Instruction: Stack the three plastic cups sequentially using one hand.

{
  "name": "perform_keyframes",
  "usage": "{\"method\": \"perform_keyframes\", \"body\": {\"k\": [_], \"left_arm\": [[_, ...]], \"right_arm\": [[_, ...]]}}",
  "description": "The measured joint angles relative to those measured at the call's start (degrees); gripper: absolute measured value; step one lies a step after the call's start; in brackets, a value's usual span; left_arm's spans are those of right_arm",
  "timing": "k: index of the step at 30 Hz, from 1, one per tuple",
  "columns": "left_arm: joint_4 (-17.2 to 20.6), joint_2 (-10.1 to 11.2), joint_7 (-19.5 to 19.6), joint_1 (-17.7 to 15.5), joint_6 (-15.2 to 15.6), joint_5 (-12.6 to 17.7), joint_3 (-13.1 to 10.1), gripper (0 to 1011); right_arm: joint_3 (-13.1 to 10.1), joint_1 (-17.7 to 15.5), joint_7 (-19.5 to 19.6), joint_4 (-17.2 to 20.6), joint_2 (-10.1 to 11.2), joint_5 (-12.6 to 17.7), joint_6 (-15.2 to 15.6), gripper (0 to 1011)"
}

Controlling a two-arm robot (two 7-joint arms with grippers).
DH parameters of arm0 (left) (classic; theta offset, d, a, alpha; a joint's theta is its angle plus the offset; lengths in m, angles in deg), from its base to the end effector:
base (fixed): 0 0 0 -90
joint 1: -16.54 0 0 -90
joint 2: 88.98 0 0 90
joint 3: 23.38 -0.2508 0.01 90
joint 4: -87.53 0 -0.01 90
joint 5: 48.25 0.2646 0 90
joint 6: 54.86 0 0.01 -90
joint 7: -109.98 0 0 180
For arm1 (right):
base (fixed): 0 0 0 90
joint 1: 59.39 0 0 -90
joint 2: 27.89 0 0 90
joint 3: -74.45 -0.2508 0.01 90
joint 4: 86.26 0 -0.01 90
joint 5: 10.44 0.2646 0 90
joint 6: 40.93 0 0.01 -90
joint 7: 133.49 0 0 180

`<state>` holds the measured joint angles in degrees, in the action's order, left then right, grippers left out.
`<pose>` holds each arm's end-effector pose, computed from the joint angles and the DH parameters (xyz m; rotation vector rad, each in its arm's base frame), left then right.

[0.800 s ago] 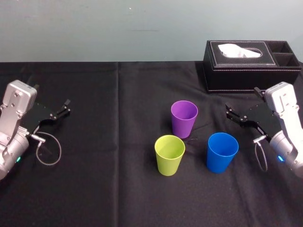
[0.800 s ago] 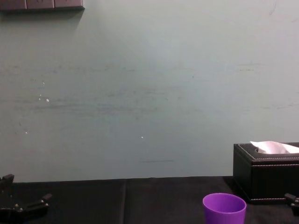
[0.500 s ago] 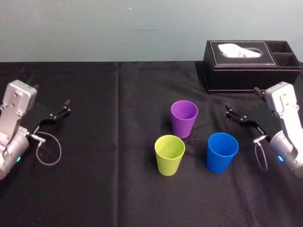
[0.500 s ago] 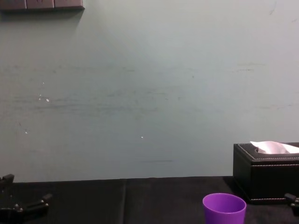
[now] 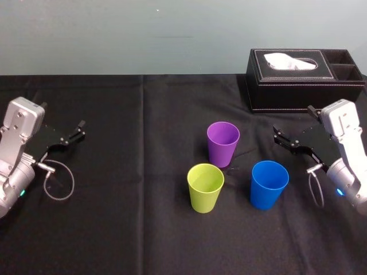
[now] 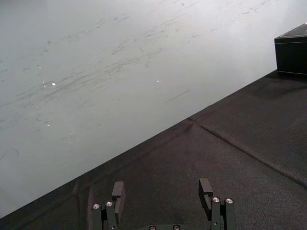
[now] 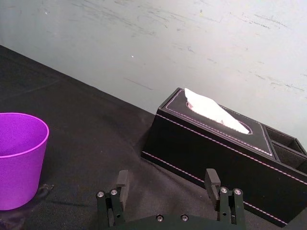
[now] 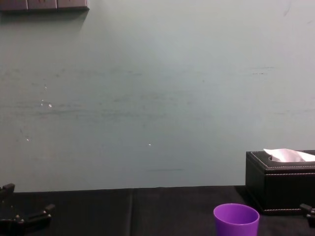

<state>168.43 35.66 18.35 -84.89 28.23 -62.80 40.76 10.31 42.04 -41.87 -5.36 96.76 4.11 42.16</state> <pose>0.3099 0.0721 -0.2622 0.3043 -0.2850 1.2482 0.3099 -0.0721 -0.2622 -0.3045 -0.2851 -1.2480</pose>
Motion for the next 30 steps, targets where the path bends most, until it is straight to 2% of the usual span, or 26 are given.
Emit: {"method": "perform_keyframes", "body": {"k": [18,24,30], "left_arm": [[0.00,0.00,0.00,0.00,0.00,0.00,0.00,1011],[0.00,0.00,0.00,0.00,0.00,0.00,0.00,1011],[0.00,0.00,0.00,0.00,0.00,0.00,0.00,1011]], "right_arm": [[0.00,0.00,0.00,0.00,0.00,0.00,0.00,1000],[-1.65,-1.16,-2.18,1.03,0.23,1.43,-0.73,1000],[-4.34,-5.39,-4.11,5.37,2.35,3.12,-2.52,1000]]}}
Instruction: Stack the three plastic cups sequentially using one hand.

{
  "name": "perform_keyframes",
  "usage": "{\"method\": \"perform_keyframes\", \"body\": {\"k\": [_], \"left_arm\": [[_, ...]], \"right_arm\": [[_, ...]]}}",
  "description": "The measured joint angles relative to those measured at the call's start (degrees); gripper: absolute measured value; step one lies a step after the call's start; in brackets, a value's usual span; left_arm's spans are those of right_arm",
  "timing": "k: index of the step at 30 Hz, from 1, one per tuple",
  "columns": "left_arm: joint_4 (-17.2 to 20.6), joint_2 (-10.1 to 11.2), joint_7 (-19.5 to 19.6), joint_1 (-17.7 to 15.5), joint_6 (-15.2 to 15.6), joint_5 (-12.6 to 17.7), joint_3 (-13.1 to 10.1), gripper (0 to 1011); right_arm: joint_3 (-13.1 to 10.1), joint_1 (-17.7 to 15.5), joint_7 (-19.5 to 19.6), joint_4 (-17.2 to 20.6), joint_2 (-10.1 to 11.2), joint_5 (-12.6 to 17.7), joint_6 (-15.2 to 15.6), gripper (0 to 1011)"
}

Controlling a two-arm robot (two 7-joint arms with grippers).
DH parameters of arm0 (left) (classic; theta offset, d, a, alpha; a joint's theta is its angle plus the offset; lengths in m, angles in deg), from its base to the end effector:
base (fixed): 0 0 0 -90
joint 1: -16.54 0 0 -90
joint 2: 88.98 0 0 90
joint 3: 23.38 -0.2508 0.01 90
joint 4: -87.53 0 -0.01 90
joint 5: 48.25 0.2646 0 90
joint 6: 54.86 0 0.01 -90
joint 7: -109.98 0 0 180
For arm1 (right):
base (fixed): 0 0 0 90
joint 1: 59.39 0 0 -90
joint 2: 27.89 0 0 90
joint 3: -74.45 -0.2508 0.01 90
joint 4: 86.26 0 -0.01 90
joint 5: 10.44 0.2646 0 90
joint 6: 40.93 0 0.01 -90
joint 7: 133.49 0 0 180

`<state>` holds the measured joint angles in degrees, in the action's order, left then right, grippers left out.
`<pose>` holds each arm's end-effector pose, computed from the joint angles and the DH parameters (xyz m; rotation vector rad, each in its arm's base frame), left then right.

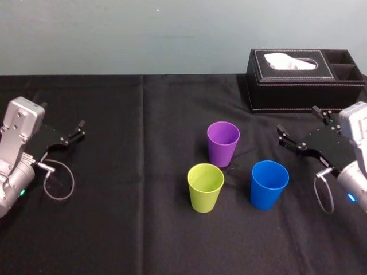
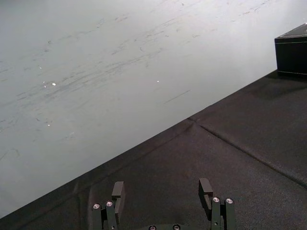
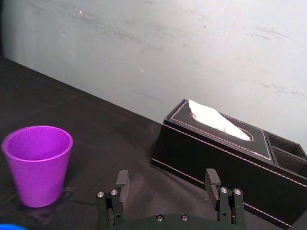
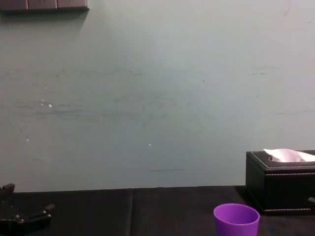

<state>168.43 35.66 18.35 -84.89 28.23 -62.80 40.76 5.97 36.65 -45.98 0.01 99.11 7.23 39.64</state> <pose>0.3099 0.0721 -0.2622 0.3043 -0.2850 1.2482 0.2921 -0.0841 -0.2542 -0.2313 -0.2721 -1.1974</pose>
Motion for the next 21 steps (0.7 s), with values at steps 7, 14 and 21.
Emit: {"method": "perform_keyframes", "body": {"k": [7,14,21], "left_arm": [[0.00,0.00,0.00,0.00,0.00,0.00,0.00,1011],[0.00,0.00,0.00,0.00,0.01,0.00,0.00,1011],[0.00,0.00,0.00,0.00,0.00,0.00,0.00,1011]], "right_arm": [[-4.00,-5.86,-4.58,4.27,3.03,5.48,-2.92,1000],[-8.27,-12.16,-11.15,7.43,6.57,12.36,-6.01,1000],[-10.48,-16.76,-18.01,9.28,9.91,16.28,-7.19,1000]]}}
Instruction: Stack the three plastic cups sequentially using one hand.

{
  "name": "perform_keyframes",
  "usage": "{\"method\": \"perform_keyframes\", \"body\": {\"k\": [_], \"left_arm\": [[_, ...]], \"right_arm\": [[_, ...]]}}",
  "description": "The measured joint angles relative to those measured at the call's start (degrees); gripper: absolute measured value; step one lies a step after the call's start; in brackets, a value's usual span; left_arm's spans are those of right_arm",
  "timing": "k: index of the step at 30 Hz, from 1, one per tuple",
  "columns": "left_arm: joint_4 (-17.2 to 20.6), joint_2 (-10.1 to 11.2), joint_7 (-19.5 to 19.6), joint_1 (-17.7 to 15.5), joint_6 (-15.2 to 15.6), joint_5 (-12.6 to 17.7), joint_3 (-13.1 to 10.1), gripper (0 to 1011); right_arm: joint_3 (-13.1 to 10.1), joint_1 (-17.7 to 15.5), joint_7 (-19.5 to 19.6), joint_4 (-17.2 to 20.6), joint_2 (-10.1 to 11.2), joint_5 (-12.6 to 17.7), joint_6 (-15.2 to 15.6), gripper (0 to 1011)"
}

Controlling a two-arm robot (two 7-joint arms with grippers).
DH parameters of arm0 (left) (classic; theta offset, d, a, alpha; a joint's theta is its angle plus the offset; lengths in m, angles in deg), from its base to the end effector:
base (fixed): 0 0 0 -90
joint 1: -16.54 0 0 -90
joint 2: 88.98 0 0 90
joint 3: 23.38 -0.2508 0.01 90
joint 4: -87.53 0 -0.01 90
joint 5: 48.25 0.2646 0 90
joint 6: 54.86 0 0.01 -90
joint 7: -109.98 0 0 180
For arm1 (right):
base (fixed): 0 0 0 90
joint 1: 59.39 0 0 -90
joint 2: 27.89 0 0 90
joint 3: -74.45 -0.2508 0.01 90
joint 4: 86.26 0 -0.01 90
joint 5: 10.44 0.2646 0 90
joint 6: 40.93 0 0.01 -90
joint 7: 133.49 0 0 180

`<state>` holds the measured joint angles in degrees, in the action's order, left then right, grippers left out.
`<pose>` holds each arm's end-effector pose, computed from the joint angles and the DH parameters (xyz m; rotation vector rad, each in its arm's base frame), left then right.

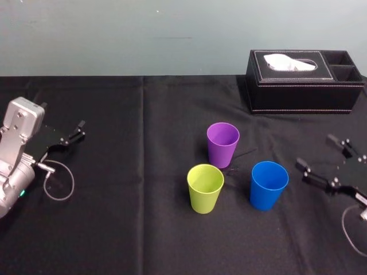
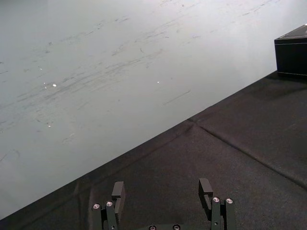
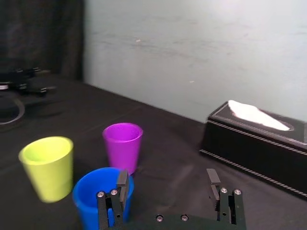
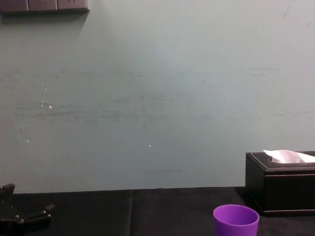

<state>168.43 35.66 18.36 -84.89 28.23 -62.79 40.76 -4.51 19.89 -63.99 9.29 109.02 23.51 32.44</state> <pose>0.3099 0.0721 -0.2622 0.3044 -0.2851 1.2479 0.2372 -0.1333 -0.2453 -0.1064 -0.1381 -0.9554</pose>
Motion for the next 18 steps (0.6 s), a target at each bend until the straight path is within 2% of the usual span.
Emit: {"method": "perform_keyframes", "body": {"k": [5,9,14,18], "left_arm": [[0.00,0.00,0.00,0.00,0.00,0.00,0.00,1011],[0.00,0.00,0.00,0.00,0.00,0.00,0.00,1012],[0.00,0.00,0.00,0.00,0.00,0.00,0.00,1011],[0.00,0.00,0.00,0.00,0.00,0.00,0.00,1011]], "right_arm": [[-0.31,-1.58,-3.81,0.27,1.44,0.73,-0.06,1000],[0.56,-1.87,-6.48,-0.29,1.80,0.00,0.06,1000],[1.77,-1.13,-8.52,-1.52,1.16,-1.00,0.63,1000],[2.45,0.13,-10.29,-2.98,-0.14,-1.09,1.30,1000]]}}
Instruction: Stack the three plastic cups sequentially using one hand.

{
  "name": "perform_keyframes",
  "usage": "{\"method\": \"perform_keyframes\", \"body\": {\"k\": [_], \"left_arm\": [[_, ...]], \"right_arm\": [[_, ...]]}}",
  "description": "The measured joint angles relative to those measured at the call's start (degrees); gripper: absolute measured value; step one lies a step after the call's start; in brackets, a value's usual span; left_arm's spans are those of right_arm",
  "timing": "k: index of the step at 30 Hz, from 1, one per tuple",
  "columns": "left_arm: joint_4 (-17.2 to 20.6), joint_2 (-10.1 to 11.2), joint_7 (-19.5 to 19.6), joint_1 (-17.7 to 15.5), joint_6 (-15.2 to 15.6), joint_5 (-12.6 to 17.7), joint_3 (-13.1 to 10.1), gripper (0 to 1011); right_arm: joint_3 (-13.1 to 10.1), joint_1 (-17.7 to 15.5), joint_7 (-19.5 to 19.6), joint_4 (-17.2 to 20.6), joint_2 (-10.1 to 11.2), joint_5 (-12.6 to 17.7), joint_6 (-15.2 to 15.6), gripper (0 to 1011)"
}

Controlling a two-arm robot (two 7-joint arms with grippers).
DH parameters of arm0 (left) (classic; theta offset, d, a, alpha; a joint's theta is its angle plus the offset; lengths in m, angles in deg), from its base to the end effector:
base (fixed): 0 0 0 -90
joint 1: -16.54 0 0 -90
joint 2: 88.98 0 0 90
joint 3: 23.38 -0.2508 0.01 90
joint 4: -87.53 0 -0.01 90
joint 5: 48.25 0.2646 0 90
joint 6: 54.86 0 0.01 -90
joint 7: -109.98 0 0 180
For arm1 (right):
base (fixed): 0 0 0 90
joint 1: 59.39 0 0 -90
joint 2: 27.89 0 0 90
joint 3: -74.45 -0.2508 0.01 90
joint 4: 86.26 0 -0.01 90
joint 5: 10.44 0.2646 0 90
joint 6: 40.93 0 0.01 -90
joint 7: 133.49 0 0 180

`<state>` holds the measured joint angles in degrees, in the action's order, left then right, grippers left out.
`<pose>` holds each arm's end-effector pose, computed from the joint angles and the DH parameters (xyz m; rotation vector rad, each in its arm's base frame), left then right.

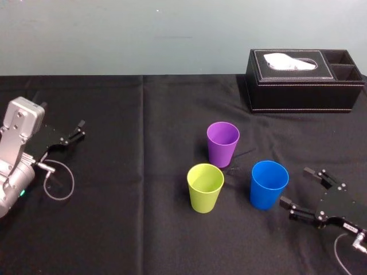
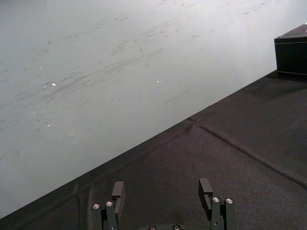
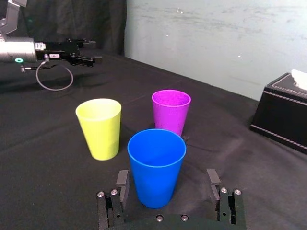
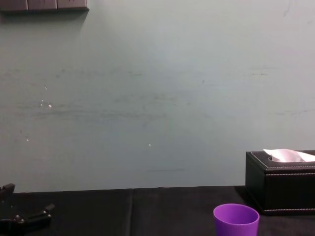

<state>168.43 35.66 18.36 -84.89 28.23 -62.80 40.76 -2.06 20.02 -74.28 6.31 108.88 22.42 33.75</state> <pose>0.3099 0.0721 -0.2622 0.3043 -0.2850 1.2480 0.2324 -0.1350 -0.2632 -0.1805 -0.0615 -0.7730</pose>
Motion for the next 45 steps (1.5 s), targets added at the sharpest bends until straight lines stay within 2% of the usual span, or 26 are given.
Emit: {"method": "perform_keyframes", "body": {"k": [9,30,39,45], "left_arm": [[0.00,0.00,0.00,0.00,0.00,0.00,0.00,1011],[0.00,0.00,0.00,0.00,0.00,0.00,0.00,1011],[0.00,0.00,0.00,0.00,0.00,0.00,0.00,1011],[0.00,0.00,0.00,0.00,0.00,0.00,0.00,1011]], "right_arm": [[0.63,2.10,-2.88,-2.14,-2.08,0.36,1.13,1000],[2.15,7.16,-6.30,-5.15,-6.68,-2.82,3.97,1000],[2.95,8.96,-7.36,-6.04,-7.74,-3.27,5.12,1000],[2.92,8.87,-7.39,-6.04,-7.71,-3.28,5.12,1000]]}}
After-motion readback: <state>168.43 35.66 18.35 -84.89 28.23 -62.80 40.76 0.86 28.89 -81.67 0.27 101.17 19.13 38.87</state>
